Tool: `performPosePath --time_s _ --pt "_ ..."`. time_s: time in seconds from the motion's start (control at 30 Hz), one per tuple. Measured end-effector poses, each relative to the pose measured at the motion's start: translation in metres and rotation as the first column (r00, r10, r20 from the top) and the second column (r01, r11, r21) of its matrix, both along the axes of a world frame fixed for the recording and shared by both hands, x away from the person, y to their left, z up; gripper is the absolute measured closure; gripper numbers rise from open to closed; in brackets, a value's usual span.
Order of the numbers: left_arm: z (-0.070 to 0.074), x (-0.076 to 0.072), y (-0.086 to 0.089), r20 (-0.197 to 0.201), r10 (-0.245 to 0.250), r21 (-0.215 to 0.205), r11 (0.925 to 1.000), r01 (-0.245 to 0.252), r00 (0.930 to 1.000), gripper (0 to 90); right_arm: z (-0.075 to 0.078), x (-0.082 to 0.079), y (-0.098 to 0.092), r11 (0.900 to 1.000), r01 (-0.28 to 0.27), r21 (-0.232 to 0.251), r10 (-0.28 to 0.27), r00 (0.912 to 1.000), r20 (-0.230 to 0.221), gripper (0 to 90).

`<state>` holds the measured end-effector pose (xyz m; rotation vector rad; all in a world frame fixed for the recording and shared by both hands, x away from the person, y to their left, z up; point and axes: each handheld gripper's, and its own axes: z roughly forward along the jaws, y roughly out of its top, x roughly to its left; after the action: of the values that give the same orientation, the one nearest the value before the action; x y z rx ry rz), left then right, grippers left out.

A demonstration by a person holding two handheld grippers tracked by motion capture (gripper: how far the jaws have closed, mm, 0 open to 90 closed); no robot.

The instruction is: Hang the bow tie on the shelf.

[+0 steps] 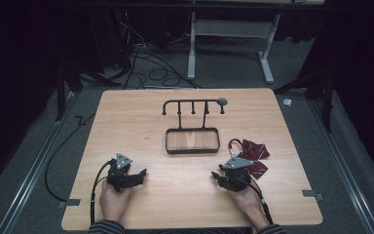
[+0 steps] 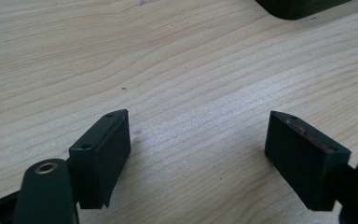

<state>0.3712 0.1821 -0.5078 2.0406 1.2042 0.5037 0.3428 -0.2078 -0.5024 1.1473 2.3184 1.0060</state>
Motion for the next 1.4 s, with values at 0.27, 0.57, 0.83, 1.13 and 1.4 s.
performPosePath --time_s 0.27,0.57,0.83,1.13,1.4 --pt "0.000 0.000 0.000 0.000 0.000 0.000 1.0000 0.000 1.0000 22.9 0.000 0.001 0.000 1.000 0.013 0.012 -0.013 0.9999 -0.010 59.5" --pt "0.000 0.000 0.000 -0.001 0.000 0.000 1.0000 0.000 1.0000 22.9 0.020 -0.002 -0.012 0.996 0.051 0.070 -0.052 0.9985 0.016 65.1" --pt "0.000 0.000 0.000 -0.001 0.000 0.000 1.0000 0.000 1.0000 22.9 0.040 0.006 -0.029 0.993 0.096 0.069 -0.099 0.9946 0.031 70.9" --pt "0.000 0.000 0.000 0.000 0.000 -0.001 1.0000 0.000 1.0000 22.9 0.052 0.030 -0.042 0.988 0.149 0.043 -0.150 0.9885 0.018 74.1" --pt "0.000 0.000 0.000 -0.001 0.000 0.000 1.0000 0.000 1.0000 22.9 0.050 0.050 -0.044 0.985 0.175 0.010 -0.174 0.9845 -0.019 74.6"
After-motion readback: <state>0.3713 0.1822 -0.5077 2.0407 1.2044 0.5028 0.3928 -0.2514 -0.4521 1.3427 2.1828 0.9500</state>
